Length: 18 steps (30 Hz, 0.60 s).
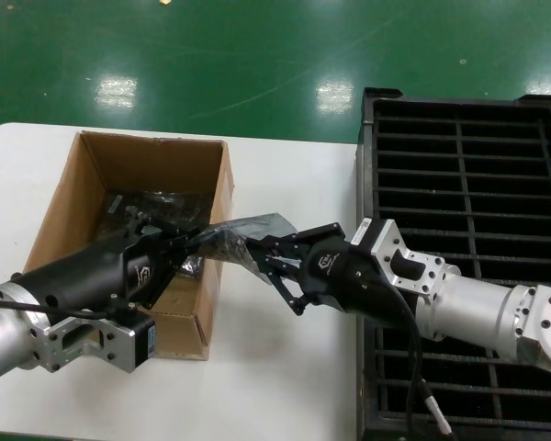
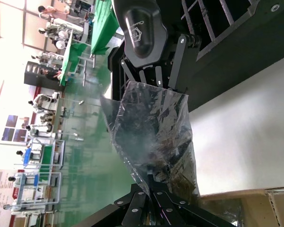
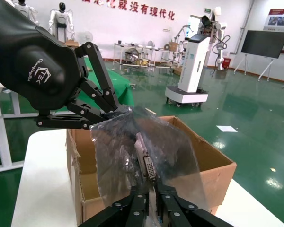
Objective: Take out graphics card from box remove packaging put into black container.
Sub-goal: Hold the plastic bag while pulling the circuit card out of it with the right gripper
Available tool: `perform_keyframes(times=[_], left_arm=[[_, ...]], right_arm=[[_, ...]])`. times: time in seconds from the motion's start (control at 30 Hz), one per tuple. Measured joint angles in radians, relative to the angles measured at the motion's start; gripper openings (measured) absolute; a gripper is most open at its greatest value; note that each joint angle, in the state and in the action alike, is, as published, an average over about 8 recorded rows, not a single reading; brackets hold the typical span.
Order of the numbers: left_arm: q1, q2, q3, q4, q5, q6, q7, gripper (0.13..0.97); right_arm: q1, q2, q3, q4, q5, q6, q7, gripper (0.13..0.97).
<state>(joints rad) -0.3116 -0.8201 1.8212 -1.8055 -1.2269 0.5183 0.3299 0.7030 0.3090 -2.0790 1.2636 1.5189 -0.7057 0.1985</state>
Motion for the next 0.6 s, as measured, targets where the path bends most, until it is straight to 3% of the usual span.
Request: perform_keyframes(times=[0.33,0.6], left_arm=[[0.0,0.0,0.0,0.0,0.0,0.0,0.0,0.14],[0.0,0.0,0.0,0.0,0.0,0.0,0.0,0.14]], right_arm=[[-0.01,0.004,0.005,0.003,0.01,-0.006,-0.018,0.197],[0.006,-0.022,0.001,-0.033,0.01,-0.003,-0.019,0.301]])
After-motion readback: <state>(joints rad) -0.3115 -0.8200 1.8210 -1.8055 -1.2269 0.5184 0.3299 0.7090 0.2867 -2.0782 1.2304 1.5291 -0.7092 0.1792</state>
